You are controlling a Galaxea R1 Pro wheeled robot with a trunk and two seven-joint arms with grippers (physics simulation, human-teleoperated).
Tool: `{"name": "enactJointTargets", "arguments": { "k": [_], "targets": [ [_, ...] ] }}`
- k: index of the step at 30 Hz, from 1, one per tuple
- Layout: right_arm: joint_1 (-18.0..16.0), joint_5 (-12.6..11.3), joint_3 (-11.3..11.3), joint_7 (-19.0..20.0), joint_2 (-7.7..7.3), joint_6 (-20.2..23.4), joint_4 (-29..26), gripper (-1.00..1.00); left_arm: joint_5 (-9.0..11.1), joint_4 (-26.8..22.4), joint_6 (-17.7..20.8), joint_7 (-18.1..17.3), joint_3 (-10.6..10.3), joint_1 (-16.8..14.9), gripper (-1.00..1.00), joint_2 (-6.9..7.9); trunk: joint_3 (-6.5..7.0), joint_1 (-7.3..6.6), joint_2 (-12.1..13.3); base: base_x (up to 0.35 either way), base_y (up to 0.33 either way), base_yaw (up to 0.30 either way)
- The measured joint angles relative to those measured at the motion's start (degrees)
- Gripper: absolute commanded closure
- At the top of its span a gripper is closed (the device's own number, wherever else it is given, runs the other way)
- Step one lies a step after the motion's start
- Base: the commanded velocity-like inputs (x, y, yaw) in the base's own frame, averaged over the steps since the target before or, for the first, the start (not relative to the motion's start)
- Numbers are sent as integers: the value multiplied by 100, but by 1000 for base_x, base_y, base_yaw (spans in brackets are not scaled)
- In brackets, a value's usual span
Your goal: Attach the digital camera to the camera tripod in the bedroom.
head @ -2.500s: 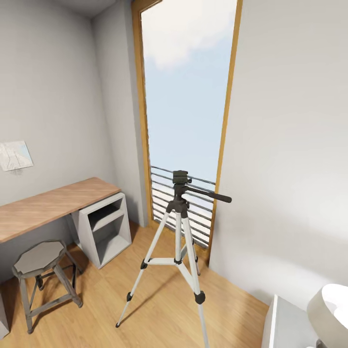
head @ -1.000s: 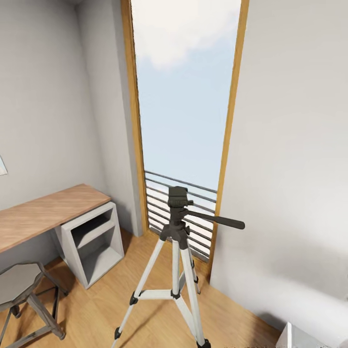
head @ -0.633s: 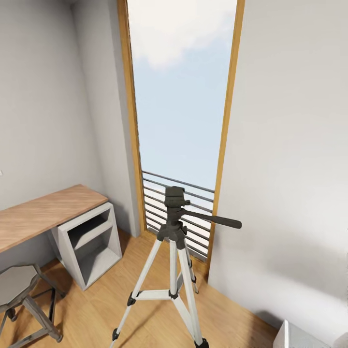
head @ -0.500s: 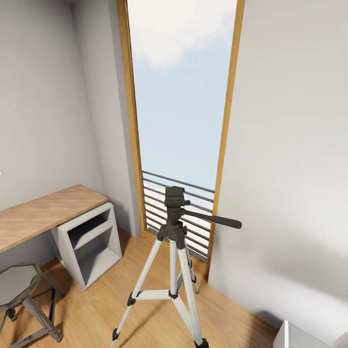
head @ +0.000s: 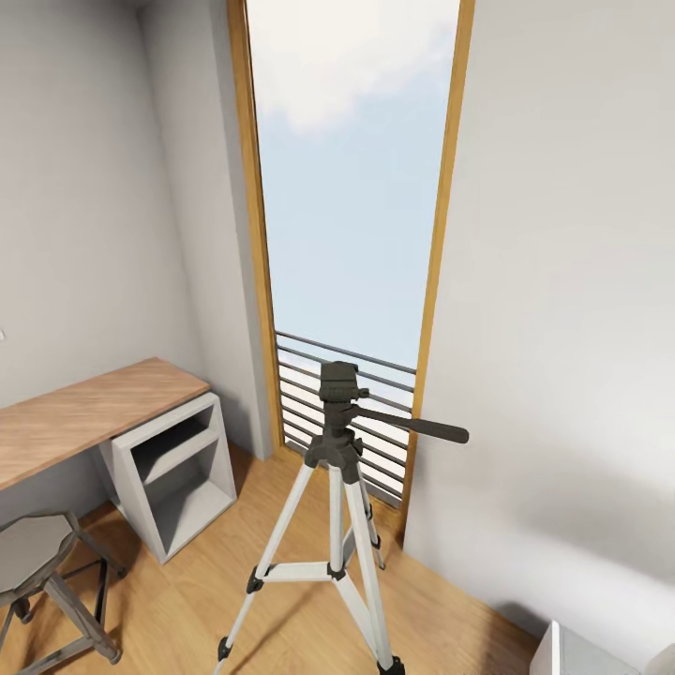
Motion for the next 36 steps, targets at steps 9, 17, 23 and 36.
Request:
{"name": "enactJointTargets", "arguments": {
  "k": [9, 17, 23, 36],
  "targets": [
    [0, 7, 0, 5, -9, -8, -2, -100, 3, 0, 1, 1, 0, 0, 100, 0, 0, 0, 0, 0, 0, 0],
    [-136, 8, 120, 256, 126, 236, -249, -100, 29, -255, 210, -10, 30, 4, 100, 188, 0, 0, 0, 0, 0, 0],
    [-30, 50, 65, 256, 25, 173, -401, -100, 31, -69, 30, -16, 37, 9, 100, 11, 0, 0, 0, 0, 0, 0],
    [-8, 71, 35, 410, -25, 177, -625, -100, 13, -18, -114, -18, 33, 9, 100, -41, 0, 0, 0, 0, 0, 0]
  ]
}}
